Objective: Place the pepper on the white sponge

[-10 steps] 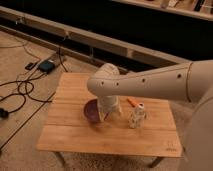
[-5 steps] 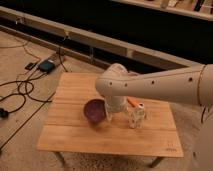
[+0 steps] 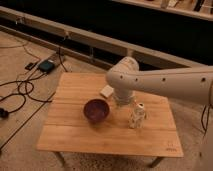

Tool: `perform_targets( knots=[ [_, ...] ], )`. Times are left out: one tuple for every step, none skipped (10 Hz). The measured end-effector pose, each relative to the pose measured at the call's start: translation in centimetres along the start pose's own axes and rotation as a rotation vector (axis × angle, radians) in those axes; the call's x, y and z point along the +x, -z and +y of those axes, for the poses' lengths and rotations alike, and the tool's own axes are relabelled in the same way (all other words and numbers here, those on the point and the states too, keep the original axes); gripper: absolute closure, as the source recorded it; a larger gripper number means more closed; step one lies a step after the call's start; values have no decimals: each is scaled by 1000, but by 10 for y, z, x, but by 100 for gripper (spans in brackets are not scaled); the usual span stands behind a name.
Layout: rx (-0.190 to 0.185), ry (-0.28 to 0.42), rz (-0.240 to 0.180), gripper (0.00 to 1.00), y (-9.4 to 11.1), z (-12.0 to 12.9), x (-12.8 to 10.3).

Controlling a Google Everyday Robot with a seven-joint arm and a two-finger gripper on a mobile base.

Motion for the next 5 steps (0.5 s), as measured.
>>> perform_targets(
  knots=[
    [1, -6, -20, 35, 1, -8, -5],
    [0, -10, -40, 35, 1, -15, -10],
    [2, -14, -55, 35, 1, -20, -14],
    [8, -22, -70, 35, 1, -30, -18],
    [13, -30, -80, 35, 0, -37, -20]
  ],
)
